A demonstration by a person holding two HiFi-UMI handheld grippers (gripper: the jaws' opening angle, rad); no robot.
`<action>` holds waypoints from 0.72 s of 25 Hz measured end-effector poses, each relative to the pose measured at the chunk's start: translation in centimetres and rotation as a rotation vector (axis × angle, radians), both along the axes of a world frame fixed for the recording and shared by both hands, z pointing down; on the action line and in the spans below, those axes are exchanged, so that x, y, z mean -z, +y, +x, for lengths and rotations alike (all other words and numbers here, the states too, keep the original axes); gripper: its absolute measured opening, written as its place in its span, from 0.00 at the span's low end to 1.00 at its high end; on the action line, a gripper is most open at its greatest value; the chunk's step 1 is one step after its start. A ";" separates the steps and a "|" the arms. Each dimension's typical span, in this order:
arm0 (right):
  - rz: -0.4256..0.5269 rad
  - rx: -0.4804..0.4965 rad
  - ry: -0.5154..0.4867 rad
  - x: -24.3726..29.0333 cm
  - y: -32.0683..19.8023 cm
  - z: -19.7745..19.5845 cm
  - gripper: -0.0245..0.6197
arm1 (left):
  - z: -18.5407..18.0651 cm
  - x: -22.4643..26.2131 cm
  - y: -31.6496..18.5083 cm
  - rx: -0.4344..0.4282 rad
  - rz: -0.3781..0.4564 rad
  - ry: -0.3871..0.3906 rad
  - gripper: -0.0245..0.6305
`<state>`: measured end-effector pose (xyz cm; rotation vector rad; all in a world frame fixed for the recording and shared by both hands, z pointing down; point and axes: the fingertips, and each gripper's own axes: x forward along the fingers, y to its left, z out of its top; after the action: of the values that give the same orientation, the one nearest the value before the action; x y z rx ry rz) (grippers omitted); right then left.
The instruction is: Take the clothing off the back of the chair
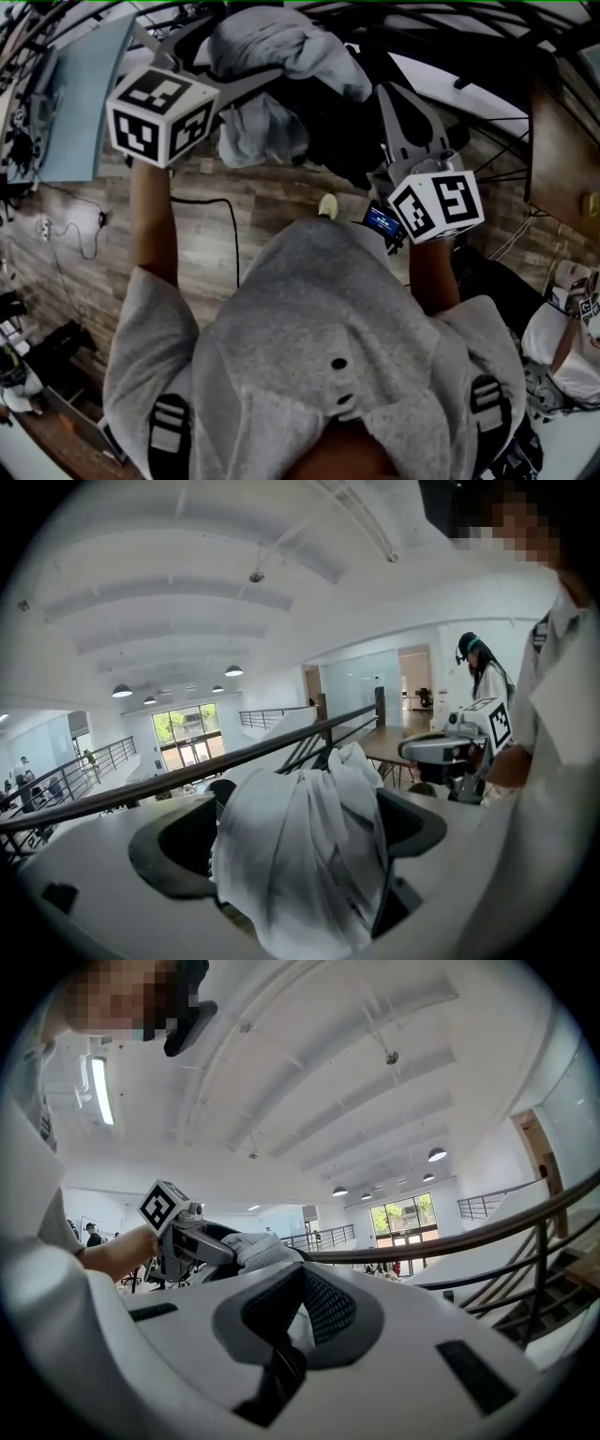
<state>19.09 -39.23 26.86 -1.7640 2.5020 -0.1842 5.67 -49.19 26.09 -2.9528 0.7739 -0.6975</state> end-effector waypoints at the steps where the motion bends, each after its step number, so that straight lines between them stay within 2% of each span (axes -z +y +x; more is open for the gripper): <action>1: -0.001 -0.003 -0.002 0.0 -0.1 0.1 0.05 | 0.2 -0.2 -0.2 -0.018 -0.013 -0.014 0.82; 7: -0.015 -0.009 -0.011 -0.3 -0.9 -0.1 0.05 | 1.1 -1.2 -0.9 -0.121 -0.123 -0.050 0.83; 13: -0.021 -0.004 -0.026 0.0 -2.3 0.0 0.05 | 2.2 -1.5 -1.4 -0.220 -0.156 -0.174 0.83; 18: -0.024 -0.007 -0.033 -0.3 -1.9 -0.3 0.05 | 2.6 -2.4 -1.0 -0.218 -0.203 -0.243 0.83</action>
<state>18.79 -41.12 27.14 -1.7631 2.4816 -0.2416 8.28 -50.22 28.50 -2.9782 0.3773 -1.1478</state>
